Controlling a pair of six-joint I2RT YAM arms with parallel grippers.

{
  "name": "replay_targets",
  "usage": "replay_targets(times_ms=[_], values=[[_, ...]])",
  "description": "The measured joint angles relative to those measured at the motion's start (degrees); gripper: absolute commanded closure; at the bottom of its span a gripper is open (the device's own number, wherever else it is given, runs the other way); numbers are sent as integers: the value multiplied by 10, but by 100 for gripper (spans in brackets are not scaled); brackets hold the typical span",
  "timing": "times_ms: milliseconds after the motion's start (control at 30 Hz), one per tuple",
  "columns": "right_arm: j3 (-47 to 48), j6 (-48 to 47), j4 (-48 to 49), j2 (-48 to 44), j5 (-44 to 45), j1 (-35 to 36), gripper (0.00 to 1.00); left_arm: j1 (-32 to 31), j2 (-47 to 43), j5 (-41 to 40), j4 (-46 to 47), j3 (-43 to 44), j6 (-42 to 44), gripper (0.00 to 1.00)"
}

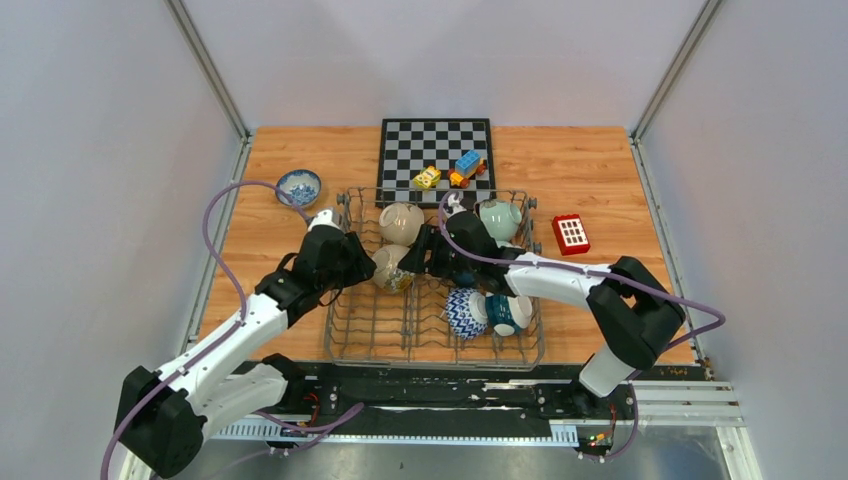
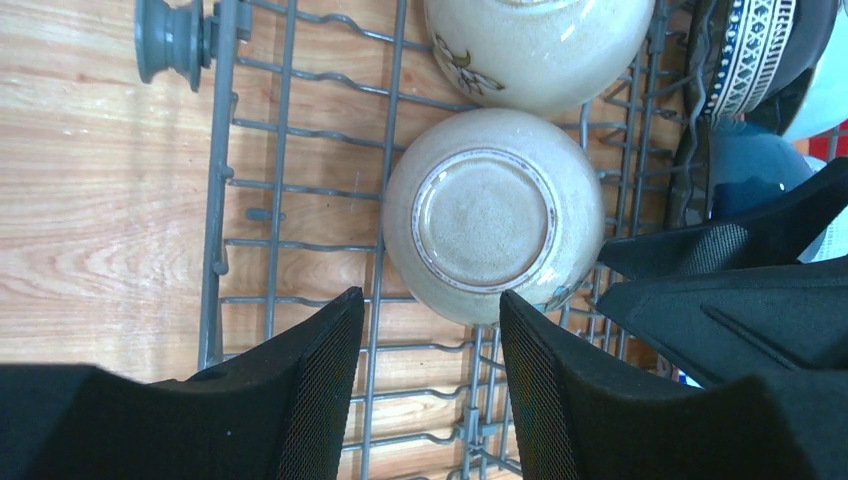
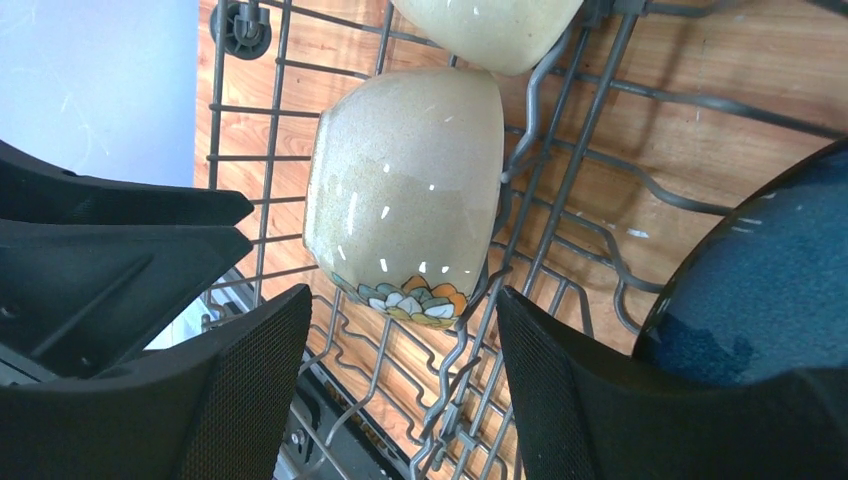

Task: Unload the bowls from the dish rack
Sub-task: Pick up the bowl from the dish rack.

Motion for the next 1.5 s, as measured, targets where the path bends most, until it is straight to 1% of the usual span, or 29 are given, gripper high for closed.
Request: replay_targets(times_ms=[200,467,800,1000,1167,1500], values=[[14,-5,-6,0,7,-10,29,0,29,-24,2,17,4,46],[43,-5,-6,17,-1,-16,30,0,88,-26,11,23,4,49],[45,-7,-26,25,-6,-17,30,0,102,-30,27,23,8,52],[45,-6,-23,30,-16,-17,36,0,105,-35,41,19,8,53],[45,-2,-18,39,-33,-17,38,0,105,-36,50,15,8,54],[45,8,-4,40,-38,-20,51,1,106,-42,66,5,8,55]])
